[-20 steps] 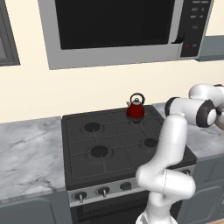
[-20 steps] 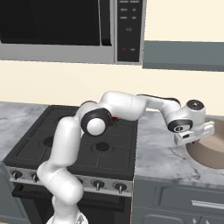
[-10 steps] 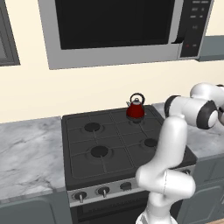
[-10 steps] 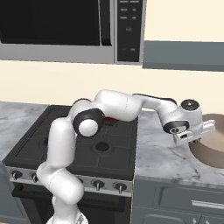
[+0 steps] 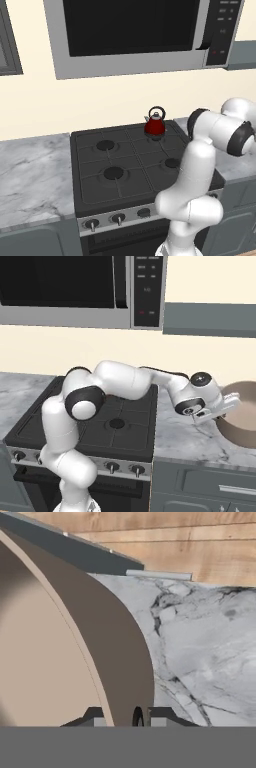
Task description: Pick the kettle from the cabinet and place it on a stove burner. Then pick the pot from the counter and place it on another stove burner. Finally, turn both burners on.
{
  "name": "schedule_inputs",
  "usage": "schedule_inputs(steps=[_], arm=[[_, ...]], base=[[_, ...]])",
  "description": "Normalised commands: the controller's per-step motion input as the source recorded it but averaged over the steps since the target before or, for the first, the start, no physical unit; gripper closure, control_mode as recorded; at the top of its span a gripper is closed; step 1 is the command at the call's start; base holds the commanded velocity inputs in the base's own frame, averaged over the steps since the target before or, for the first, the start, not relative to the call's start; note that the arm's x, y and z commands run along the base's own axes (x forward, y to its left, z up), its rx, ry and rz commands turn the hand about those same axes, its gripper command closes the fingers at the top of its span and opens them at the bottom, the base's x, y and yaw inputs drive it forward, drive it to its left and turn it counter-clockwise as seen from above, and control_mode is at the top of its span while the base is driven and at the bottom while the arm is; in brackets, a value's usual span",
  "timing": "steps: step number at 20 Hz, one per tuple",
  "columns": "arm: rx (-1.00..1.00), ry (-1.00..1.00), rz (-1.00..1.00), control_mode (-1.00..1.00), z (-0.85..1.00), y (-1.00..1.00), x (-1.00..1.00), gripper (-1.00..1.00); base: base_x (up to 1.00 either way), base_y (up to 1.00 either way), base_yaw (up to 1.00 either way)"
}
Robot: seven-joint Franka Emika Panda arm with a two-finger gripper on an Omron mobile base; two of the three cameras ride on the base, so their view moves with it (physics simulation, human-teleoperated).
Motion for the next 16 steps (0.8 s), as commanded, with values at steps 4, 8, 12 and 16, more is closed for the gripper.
schedule_inputs(steps=[4, 8, 12, 16], arm=[[-0.02, 0.04, -0.07, -1.00, 0.30, 0.01, -0.41, 1.00], [-0.03, 0.12, -0.07, -1.00, 0.38, 0.09, -0.32, 1.00], [-0.02, 0.16, -0.04, -1.00, 0.38, 0.15, -0.33, 1.00], [0.00, 0.14, -0.03, -1.00, 0.27, 0.19, -0.38, 1.00]], base=[[0.00, 0.00, 0.00], [0.00, 0.00, 0.00], [0.00, 0.00, 0.00], [0.00, 0.00, 0.00]])
